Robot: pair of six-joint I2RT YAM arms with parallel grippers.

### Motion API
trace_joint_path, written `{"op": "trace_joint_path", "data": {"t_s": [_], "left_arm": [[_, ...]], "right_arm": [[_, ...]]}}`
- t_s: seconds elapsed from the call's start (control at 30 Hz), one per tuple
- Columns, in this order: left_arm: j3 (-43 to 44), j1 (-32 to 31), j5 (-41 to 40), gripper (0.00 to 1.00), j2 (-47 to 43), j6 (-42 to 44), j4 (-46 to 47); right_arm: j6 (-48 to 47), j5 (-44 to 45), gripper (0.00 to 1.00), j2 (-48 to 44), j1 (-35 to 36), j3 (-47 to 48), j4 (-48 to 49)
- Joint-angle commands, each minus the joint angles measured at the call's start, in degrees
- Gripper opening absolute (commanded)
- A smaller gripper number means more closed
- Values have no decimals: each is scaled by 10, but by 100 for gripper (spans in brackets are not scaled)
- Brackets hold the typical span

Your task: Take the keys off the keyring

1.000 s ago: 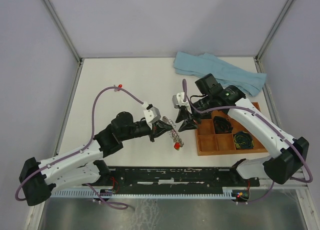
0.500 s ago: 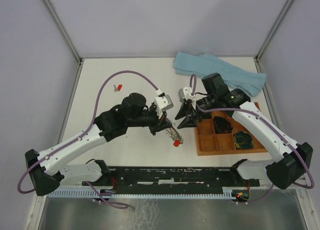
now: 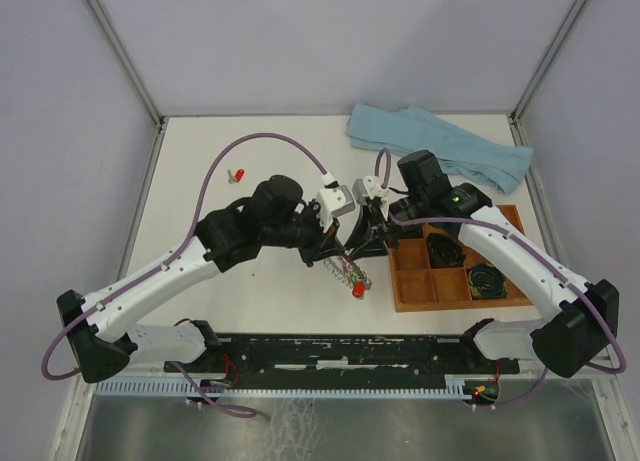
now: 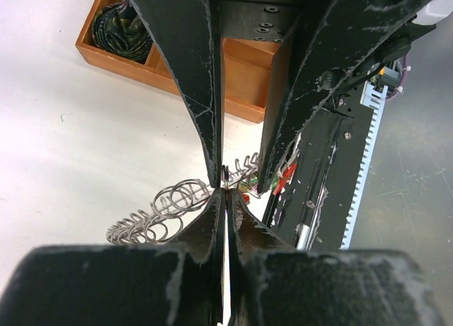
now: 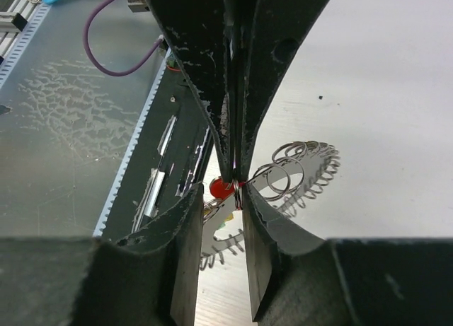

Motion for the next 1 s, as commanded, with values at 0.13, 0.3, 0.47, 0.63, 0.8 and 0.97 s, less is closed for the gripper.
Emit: {"op": "trace_joint_path", "data": {"t_s": [0.13, 0.3, 0.47, 0.63, 0.8, 0.97], "left_arm": [[50, 7, 32, 3, 3, 34, 1], [58, 7, 41, 3, 12, 35, -4], [59, 7, 42, 3, 8, 30, 4], [16, 11, 28, 23, -48, -10, 81], [-122, 11, -2, 44, -175, -82, 227], [-328, 11, -32, 48, -304, -173, 439]], "right_arm": [[-7, -11, 29, -2, 7, 3, 16], [-17, -27, 11, -4, 7, 6, 8], [-52, -35, 1, -5, 8, 17, -27], [-60, -54, 1, -7, 4, 24, -39], [-53, -75, 1, -9, -2, 24, -36], [-46, -83, 1, -4, -1, 25, -32]]}}
